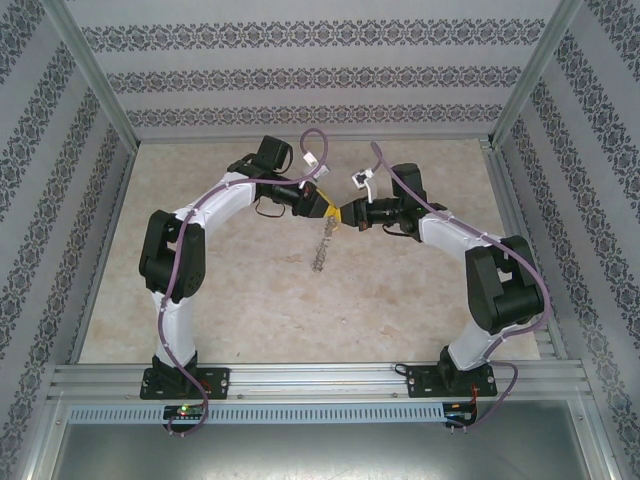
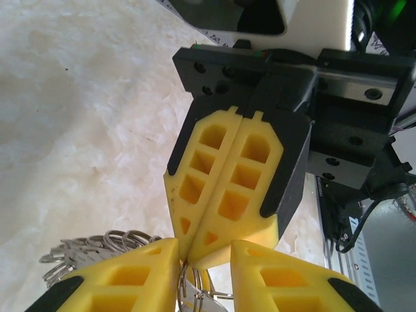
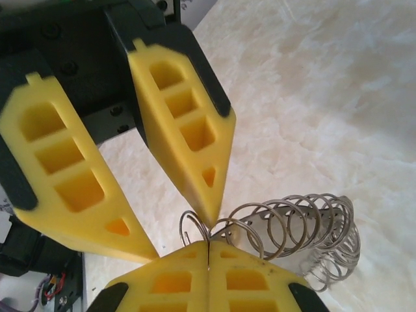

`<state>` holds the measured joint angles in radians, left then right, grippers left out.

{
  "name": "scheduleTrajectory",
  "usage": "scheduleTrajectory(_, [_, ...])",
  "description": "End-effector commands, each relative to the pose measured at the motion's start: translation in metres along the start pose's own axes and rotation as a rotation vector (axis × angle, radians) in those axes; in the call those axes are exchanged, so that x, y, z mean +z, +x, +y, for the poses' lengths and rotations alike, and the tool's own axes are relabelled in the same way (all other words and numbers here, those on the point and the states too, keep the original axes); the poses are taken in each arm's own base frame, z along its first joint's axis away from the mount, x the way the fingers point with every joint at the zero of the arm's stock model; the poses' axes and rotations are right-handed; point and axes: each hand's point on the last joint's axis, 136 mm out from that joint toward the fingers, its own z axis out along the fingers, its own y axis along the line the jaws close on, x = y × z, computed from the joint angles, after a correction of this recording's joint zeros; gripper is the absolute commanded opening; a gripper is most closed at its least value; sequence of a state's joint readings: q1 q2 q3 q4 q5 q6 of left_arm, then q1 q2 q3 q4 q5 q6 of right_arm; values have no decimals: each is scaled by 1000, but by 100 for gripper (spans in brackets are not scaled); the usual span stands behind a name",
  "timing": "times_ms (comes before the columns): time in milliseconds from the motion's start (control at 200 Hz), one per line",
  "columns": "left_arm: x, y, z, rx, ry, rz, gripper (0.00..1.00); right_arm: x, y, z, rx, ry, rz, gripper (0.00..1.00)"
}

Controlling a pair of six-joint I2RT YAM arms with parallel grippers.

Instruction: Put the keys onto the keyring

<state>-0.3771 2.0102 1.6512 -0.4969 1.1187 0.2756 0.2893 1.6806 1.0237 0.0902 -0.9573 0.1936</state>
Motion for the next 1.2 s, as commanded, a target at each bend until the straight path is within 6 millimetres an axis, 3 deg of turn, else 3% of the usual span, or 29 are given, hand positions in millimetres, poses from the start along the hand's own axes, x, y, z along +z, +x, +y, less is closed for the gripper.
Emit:
scheduleTrajectory(0, [-17,-21,-9,102,7,-66,28,8,13,1,-18,-8,55,0])
scheduleTrajectory(255, [-28,-16,-9,86,7,-51,28,6,11,2,-64,14,65,0])
scheduleTrajectory(470, [-23,-3,-10,46,35,-28,28,6,10,2,-73,27,81,0])
scheduleTrajectory(749, [-21,7,-7,0,36,-27,29,-3,16,-22,29,174,82,0])
scheduleTrajectory(914, [-14,12,-6,-27,-4,-37,30,-14,39,-31,147,269,103,27])
scheduleTrajectory(1194, [-9,7,3,-51,-124,-110,34,-15,89,-35,231,373,245,37])
